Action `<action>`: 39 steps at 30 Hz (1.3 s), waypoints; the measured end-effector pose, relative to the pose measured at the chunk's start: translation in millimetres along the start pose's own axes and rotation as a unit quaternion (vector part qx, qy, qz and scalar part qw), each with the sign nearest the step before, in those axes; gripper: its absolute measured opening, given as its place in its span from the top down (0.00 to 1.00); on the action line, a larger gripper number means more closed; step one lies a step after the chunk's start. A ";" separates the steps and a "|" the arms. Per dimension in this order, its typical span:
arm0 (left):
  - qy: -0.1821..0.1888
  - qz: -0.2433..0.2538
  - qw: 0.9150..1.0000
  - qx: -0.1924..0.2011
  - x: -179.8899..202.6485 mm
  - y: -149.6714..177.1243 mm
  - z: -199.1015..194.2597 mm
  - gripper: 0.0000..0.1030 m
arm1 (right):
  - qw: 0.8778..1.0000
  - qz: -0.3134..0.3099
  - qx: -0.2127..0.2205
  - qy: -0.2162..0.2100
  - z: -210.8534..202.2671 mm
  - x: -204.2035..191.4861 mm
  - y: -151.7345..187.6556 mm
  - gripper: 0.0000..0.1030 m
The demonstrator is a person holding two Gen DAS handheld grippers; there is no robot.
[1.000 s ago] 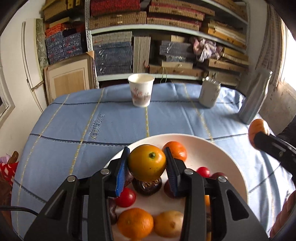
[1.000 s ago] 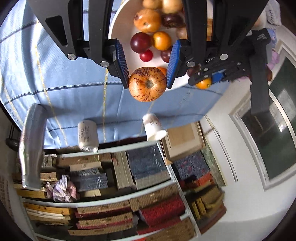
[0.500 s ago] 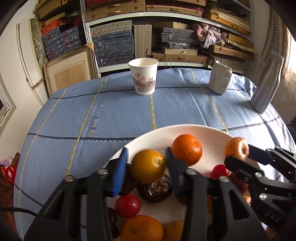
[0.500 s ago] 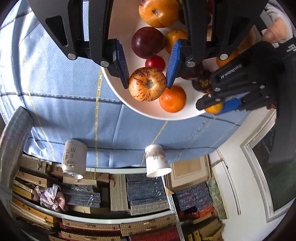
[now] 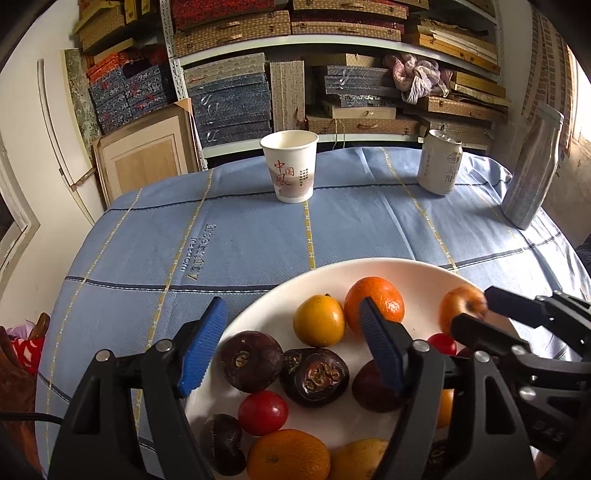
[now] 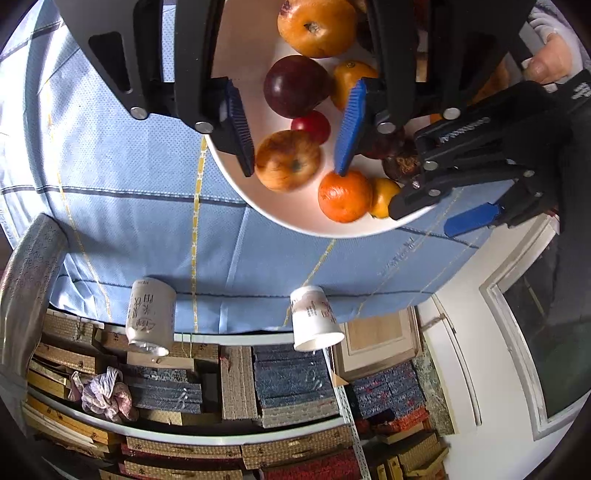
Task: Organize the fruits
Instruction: 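Withdraw both open tools from the full plate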
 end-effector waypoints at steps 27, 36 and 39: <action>-0.022 0.015 0.993 0.113 -4.8 14.3 -197.7 0.07 | 0.991 0.014 0.126 -0.031 -170.0 -42.4 -19.1 0.19; 0.005 -0.019 0.994 0.103 3.9 68.7 -229.5 0.04 | 0.992 -0.033 0.114 0.035 -194.9 -32.5 50.1 0.03; 0.003 -0.036 0.994 0.101 -1.8 77.0 -229.9 0.04 | 0.994 -0.030 0.090 0.054 -191.1 -25.1 67.6 0.03</action>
Point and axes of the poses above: each gripper's, at about its wrist camera, not at the fingertips, and z roughly the way its jaws point, x to its right, y to its underside, the point moved 6 cm from there along z, roughly the way its jaws point, and after that the axes turned 15 degrees about x, right-handed, at the moved point
